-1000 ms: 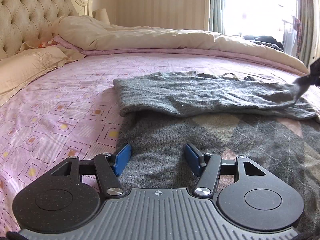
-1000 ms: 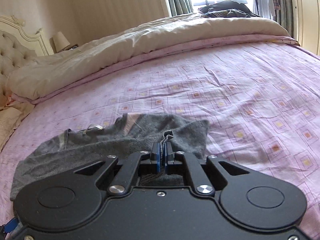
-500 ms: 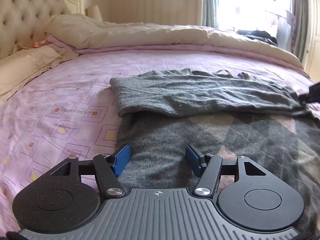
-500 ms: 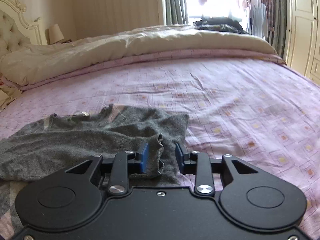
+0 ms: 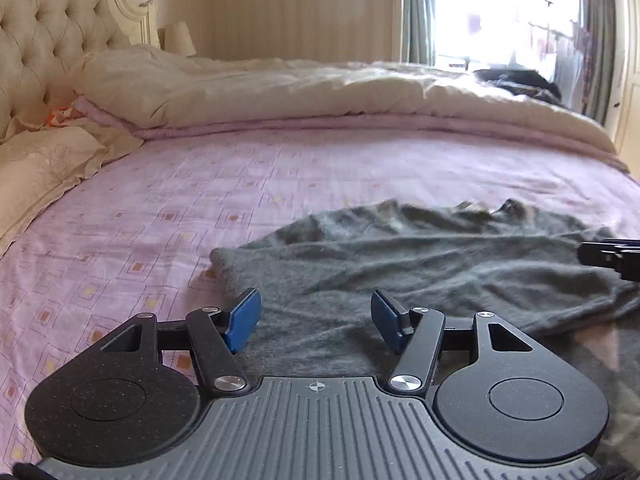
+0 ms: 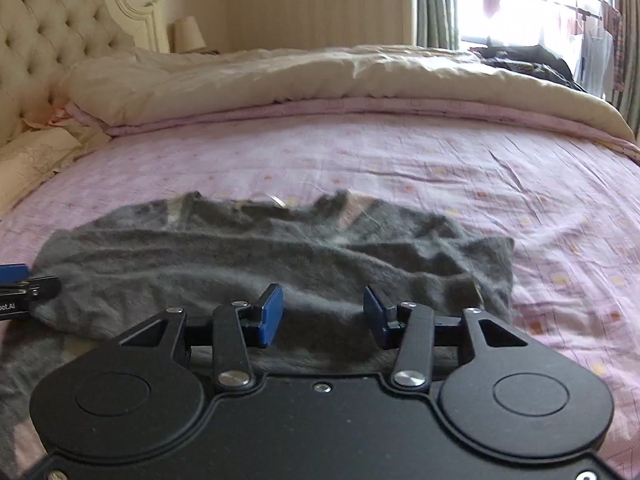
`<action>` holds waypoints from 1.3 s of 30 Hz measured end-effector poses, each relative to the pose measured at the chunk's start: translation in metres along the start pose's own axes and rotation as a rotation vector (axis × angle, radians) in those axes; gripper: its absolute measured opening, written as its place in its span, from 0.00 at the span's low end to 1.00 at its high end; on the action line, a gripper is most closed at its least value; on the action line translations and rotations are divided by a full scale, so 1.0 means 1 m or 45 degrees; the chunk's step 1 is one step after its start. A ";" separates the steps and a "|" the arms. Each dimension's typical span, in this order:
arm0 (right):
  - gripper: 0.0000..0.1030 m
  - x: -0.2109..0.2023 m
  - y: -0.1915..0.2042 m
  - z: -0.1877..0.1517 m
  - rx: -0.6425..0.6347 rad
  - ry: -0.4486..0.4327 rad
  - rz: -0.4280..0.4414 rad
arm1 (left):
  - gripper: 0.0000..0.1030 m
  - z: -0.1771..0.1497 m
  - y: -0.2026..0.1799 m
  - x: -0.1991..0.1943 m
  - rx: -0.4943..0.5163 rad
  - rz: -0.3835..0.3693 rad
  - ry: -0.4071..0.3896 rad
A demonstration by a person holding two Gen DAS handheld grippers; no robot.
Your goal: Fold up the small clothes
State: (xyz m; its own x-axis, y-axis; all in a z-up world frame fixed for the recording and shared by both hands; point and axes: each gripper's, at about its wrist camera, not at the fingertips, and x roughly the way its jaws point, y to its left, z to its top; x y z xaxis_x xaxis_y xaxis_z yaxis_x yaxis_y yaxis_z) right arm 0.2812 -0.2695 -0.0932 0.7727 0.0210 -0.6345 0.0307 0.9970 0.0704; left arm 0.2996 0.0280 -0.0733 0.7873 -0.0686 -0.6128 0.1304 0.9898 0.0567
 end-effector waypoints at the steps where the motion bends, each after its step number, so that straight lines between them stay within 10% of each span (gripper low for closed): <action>1: 0.53 0.005 -0.007 -0.006 0.022 0.031 -0.042 | 0.58 -0.004 0.003 0.012 0.021 0.061 0.061; 9: 0.55 -0.002 -0.022 -0.020 0.025 -0.007 -0.073 | 0.81 -0.025 0.034 0.020 -0.068 0.052 0.072; 17: 0.98 -0.050 -0.026 -0.023 0.104 -0.036 0.010 | 0.81 -0.024 0.050 -0.005 -0.158 -0.062 0.136; 39: 1.00 -0.211 -0.018 -0.151 0.283 0.101 0.063 | 0.92 -0.138 0.008 -0.182 -0.055 -0.136 0.090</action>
State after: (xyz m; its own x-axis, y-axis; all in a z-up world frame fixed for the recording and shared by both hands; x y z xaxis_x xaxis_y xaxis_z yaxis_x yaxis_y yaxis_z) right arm 0.0219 -0.2806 -0.0774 0.7248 0.0838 -0.6839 0.1400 0.9540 0.2652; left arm 0.0744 0.0657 -0.0697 0.7256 -0.1663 -0.6677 0.1840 0.9819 -0.0446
